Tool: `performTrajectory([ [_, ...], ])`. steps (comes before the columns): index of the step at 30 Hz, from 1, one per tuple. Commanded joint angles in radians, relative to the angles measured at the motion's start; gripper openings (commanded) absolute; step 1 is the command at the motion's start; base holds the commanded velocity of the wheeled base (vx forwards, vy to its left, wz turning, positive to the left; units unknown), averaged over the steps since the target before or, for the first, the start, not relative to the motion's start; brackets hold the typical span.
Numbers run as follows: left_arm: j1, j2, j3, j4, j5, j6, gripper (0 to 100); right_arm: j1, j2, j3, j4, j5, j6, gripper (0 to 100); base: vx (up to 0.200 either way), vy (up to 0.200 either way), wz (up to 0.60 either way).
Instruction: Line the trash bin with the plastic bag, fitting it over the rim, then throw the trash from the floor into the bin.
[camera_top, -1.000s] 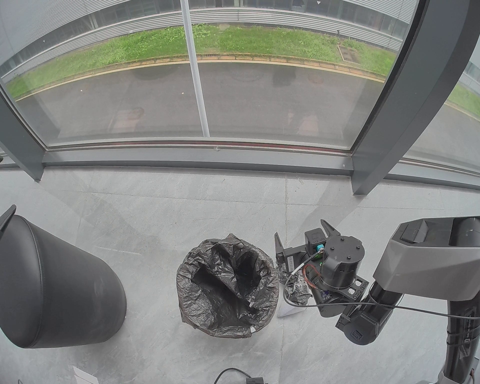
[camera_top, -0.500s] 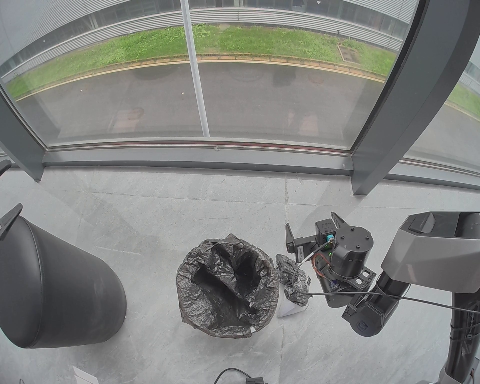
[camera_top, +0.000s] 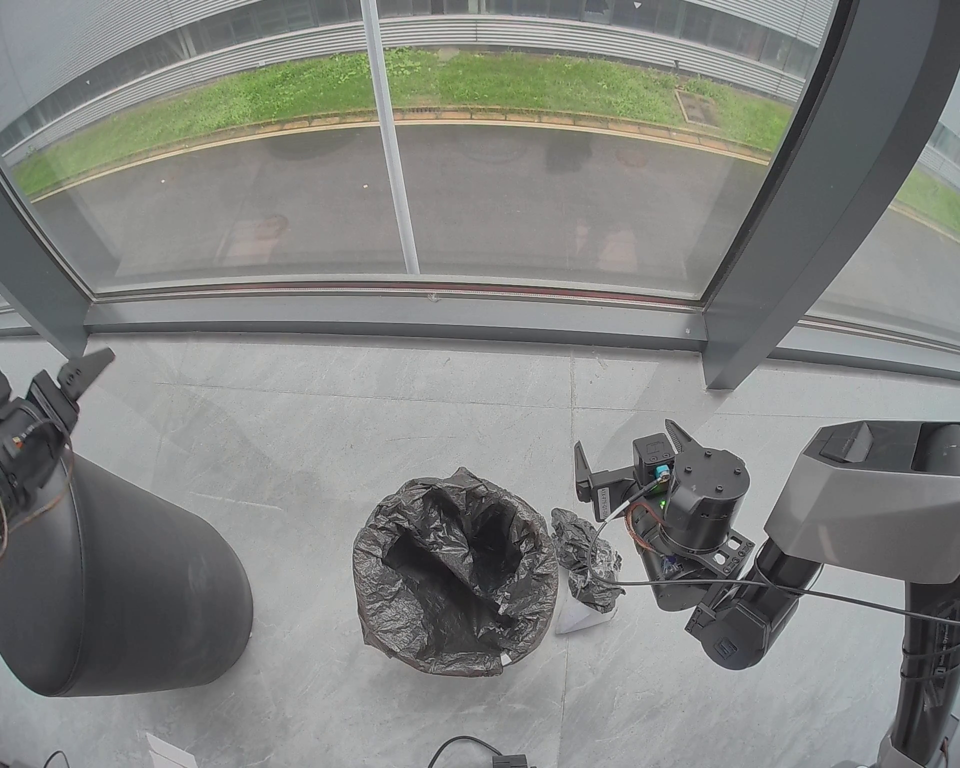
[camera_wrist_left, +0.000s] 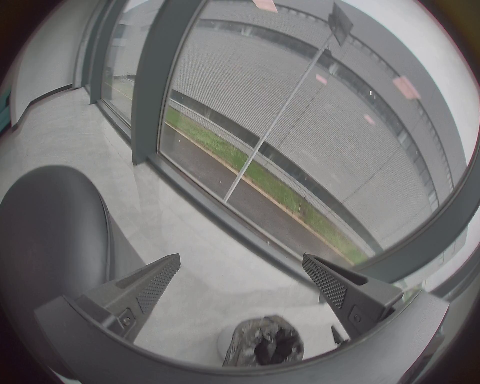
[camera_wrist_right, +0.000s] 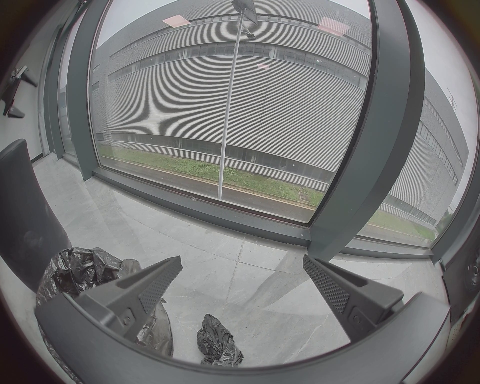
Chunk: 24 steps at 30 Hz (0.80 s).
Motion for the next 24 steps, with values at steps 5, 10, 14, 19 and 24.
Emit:
performTrajectory([
  [5, -0.331, -0.526, 0.164, 0.709, -0.006, 0.155, 100, -0.123, 0.036, -0.150, 0.153, 0.001, -0.016, 100, 0.000, 0.000, 0.00],
  [10, -0.329, -0.687, 0.262, 0.741, -0.001, 0.171, 100, -0.129, 0.090, -0.293, 0.269, 0.001, -0.006, 100, 0.000, 0.000, 0.00],
  [14, -0.331, -0.775, 0.325, 0.734, -0.002, 0.196, 100, -0.126, 0.116, -0.337, 0.288, 0.001, -0.006, 100, 0.000, 0.000, 0.00],
  [19, -0.314, -0.847, 0.327, 0.775, 0.042, 0.197, 100, -0.133, 0.117, -0.337, 0.289, 0.001, -0.005, 100, 0.000, 0.000, 0.00],
  [24, -0.314, -0.847, 0.331, 0.786, 0.189, 0.201, 100, -0.136, 0.119, -0.334, 0.286, 0.001, -0.003, 100, 0.000, 0.000, 0.00],
])
